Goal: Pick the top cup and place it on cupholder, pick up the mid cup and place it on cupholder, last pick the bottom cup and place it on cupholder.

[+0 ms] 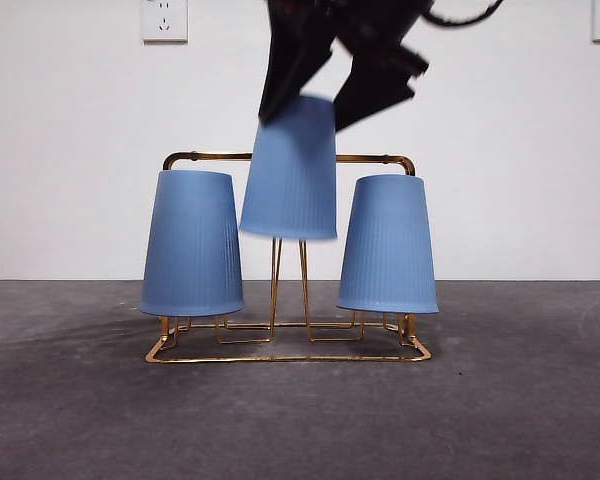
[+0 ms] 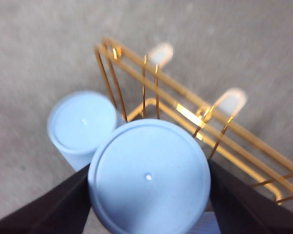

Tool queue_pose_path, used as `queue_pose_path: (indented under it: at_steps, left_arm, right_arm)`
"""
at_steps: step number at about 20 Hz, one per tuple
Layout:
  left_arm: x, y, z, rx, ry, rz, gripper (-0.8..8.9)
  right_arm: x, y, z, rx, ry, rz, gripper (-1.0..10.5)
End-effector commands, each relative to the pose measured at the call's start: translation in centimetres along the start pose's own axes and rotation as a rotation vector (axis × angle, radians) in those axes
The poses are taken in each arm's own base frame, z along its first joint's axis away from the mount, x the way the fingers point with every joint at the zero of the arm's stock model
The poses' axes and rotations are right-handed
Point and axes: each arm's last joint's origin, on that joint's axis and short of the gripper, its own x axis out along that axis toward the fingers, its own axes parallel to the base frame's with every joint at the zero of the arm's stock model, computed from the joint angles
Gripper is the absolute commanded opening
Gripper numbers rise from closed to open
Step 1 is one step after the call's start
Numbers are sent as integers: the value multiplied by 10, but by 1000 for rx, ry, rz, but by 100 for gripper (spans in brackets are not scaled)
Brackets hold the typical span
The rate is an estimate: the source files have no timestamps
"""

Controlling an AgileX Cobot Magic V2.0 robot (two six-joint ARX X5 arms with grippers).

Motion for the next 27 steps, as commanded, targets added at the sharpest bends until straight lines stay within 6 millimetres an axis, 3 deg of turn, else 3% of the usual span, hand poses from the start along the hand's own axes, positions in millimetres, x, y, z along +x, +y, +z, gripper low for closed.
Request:
queue_pose_path:
  at_steps: [1,4,9,14,17,21,27]
  left_arm:
    - [-1,-1,3,6,-13,-7,378]
    - [-1,-1,3,6,-13,-7,378]
    - [-1,-1,3,5,-13,-7,378]
    - [-1,-1,3,6,-13,-7,378]
    - [-1,-1,3,6,-13,-7,377]
    - [0,-1,3,10,-10,-8,374]
    - [0,-1,2,10,-4,-7,373]
  right_arm:
    - [17,-2,0,-12,25,4,312]
    - [27,-3,-5,-13,58,4,397]
    - [21,-2,-2,-18,41,2,436]
    - [-22,5,9,-29,-44,0,436]
    - [-56,11,4,-26,-1,10,435]
    - [-95,26,-20,-45,58,47,434]
    - [-113,32,-84,56,15,79,432]
